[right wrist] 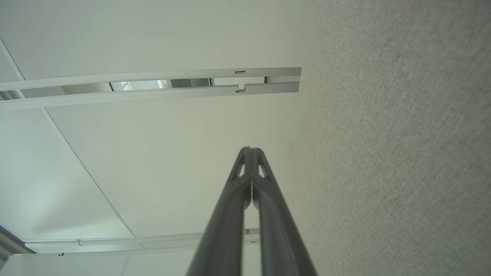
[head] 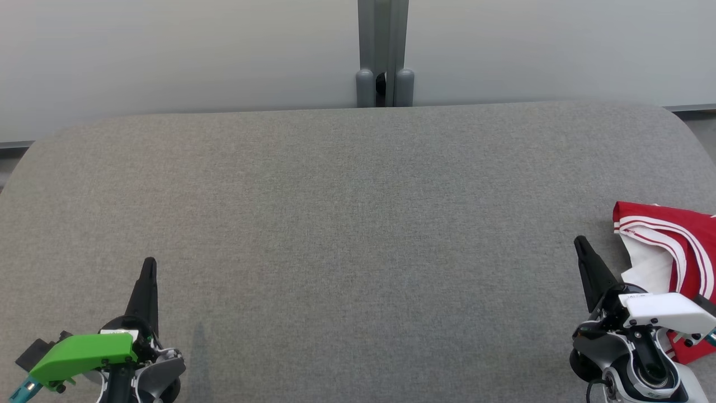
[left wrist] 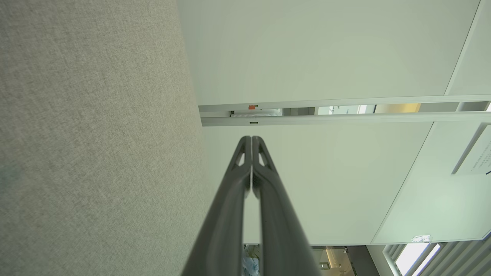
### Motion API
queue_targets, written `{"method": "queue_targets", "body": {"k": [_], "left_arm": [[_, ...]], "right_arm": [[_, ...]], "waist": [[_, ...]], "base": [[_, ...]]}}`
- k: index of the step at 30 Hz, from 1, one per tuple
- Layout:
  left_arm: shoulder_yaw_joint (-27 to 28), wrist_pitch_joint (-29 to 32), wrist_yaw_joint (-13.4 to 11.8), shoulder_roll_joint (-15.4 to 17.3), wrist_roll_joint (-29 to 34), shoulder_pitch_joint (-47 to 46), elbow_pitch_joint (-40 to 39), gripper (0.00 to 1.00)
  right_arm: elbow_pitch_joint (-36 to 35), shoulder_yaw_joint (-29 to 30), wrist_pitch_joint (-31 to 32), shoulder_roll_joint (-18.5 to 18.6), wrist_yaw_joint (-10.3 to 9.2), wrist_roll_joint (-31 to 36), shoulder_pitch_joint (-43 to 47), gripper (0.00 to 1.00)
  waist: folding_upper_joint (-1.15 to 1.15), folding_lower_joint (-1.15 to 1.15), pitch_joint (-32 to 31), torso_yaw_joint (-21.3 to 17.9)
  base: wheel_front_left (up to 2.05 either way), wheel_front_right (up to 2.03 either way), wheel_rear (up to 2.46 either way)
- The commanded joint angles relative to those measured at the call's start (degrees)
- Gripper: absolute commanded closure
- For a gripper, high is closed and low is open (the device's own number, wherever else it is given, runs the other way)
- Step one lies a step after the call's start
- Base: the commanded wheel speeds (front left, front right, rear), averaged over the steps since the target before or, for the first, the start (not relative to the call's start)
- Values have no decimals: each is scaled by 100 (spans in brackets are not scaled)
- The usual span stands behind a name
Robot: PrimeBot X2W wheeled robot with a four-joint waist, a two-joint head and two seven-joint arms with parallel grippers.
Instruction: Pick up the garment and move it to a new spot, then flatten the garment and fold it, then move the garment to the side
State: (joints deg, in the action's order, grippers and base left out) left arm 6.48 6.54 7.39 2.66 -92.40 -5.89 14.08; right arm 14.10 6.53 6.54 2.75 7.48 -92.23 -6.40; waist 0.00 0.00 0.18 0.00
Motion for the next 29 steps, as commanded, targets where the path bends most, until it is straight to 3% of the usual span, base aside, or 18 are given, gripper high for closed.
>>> {"method": "queue_targets", "body": {"k": [1,29], "left_arm": [[16,19,25,40,-4,-65,-13,100],[16,19,25,40,-4,-65,-12,100]], "right_arm": [[-31,10,20,24,2,-36,46,100],[-31,9,19,24,2,-37,46,100]], "waist": [[0,0,0,0],[0,0,0,0]], "base": [[0,0,0],[0,0,0]]}}
